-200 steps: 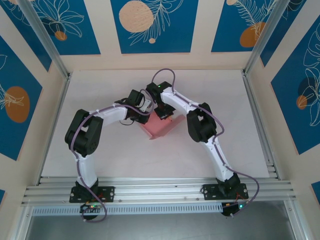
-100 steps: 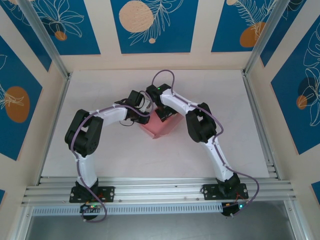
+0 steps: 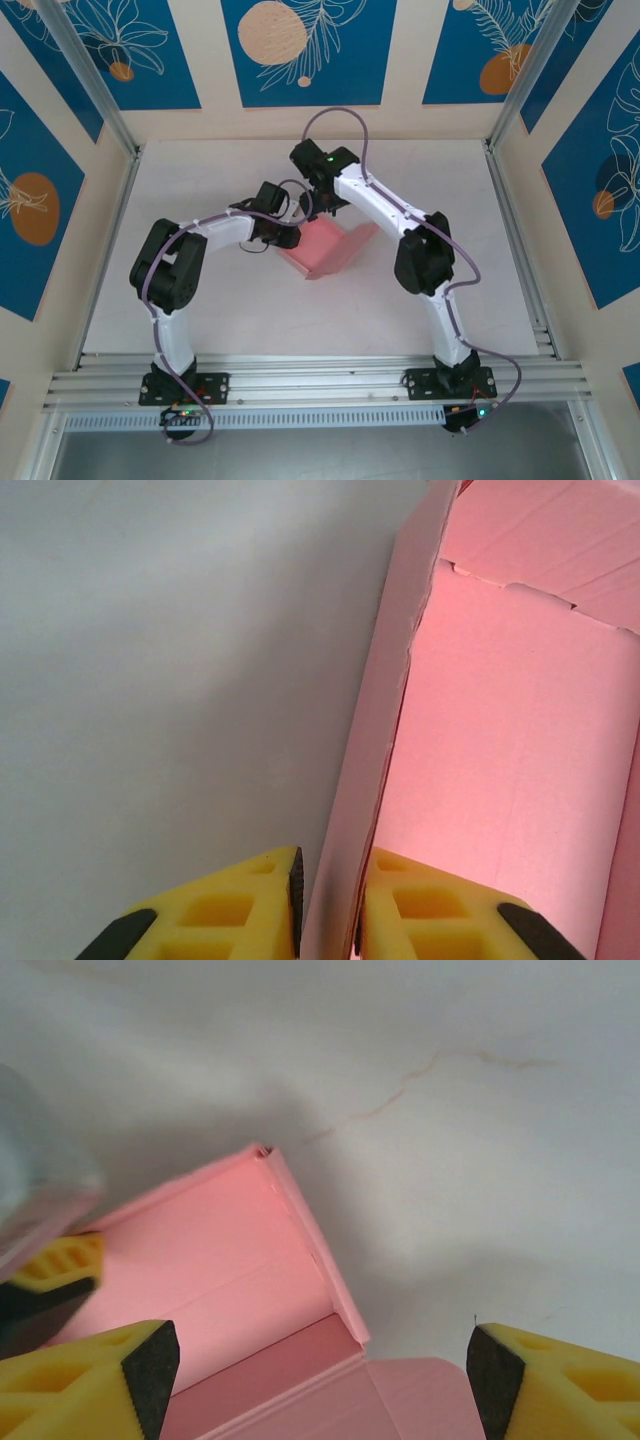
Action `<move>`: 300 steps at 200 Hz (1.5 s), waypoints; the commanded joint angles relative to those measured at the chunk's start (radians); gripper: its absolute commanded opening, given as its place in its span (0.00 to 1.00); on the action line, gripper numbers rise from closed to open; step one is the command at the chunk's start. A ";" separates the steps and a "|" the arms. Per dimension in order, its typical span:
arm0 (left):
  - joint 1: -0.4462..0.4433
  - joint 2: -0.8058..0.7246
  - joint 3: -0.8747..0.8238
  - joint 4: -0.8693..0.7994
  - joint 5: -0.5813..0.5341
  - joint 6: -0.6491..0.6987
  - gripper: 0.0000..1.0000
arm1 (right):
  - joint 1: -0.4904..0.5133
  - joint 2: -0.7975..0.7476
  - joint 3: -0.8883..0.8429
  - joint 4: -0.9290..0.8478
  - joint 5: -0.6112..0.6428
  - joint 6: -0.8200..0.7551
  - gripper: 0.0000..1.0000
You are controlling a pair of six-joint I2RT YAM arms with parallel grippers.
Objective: Fold the paper box
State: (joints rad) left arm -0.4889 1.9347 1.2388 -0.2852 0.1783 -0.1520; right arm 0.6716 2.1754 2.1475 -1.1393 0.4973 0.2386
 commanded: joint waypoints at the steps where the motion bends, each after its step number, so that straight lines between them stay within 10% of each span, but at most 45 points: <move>1: -0.005 -0.008 -0.018 0.004 0.002 -0.029 0.20 | 0.010 -0.145 0.023 -0.028 0.043 0.105 0.78; 102: -0.019 -0.159 -0.295 0.300 -0.122 -0.498 0.12 | -0.019 -0.854 -0.760 0.246 -0.079 0.546 0.89; 189: -0.098 -0.218 -0.370 0.319 -0.393 -0.693 0.14 | 0.029 -0.770 -0.957 0.567 -0.224 0.575 0.88; 300: -0.100 -0.217 -0.391 0.336 -0.396 -0.729 0.16 | 0.017 -0.650 -0.935 0.577 -0.088 0.533 0.81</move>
State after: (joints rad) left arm -0.5800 1.7420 0.8646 0.0238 -0.1963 -0.8589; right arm 0.6941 1.5215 1.2022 -0.5789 0.3725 0.7837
